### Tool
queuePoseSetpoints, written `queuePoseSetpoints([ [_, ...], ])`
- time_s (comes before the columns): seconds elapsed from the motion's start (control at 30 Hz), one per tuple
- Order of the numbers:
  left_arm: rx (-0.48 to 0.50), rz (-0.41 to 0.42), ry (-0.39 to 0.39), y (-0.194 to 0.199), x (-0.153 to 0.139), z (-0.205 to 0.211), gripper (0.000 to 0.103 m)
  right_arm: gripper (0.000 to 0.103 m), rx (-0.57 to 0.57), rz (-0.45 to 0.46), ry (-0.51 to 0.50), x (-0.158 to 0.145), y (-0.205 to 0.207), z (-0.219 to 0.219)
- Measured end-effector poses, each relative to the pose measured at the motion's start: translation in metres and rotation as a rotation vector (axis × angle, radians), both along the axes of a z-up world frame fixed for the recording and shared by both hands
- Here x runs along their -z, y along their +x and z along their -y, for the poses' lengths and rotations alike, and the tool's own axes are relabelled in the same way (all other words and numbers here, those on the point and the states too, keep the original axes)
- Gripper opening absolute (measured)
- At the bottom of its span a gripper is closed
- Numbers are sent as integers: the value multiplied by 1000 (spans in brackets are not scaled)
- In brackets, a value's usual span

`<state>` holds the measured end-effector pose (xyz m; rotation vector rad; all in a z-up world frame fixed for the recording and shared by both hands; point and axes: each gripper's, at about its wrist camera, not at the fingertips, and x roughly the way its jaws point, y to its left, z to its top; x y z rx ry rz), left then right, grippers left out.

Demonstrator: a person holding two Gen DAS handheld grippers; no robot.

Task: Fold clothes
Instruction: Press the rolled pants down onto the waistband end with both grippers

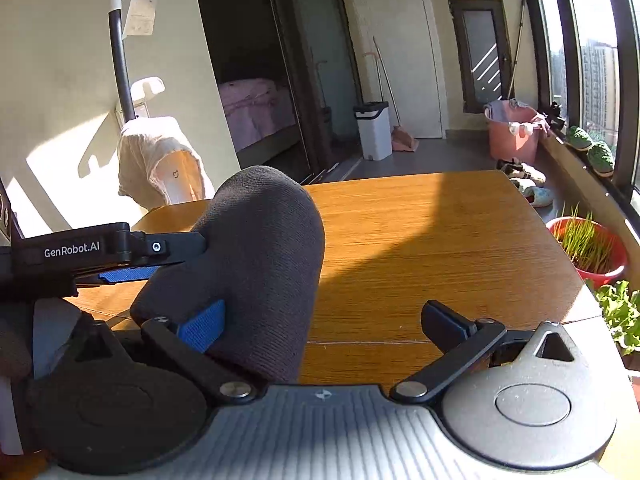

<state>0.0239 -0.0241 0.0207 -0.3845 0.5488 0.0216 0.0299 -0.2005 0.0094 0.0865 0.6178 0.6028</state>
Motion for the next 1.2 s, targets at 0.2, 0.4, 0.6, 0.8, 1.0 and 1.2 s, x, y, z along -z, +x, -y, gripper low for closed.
queuePoseSetpoints([
  [0.2, 7, 27, 20, 10, 2, -5, 103, 103, 26, -51, 144, -11, 17, 17],
  [0.4, 0, 31, -47, 10, 7, -10, 103, 103, 97, -144, 67, -11, 78, -22],
  [0.6, -41, 40, -22, -6, -6, -11, 102, 103, 73, -13, -43, -9, 74, -49],
  [0.8, -17, 31, 53, -11, 1, 0, 103, 103, 112, -50, 33, -7, 59, -20],
  [1.0, -22, 39, 63, -11, 8, 1, 103, 103, 92, -23, 49, 0, 27, 15],
  [1.2, -23, 36, 43, -11, 11, 1, 103, 103, 99, -40, 45, 7, 23, 15],
])
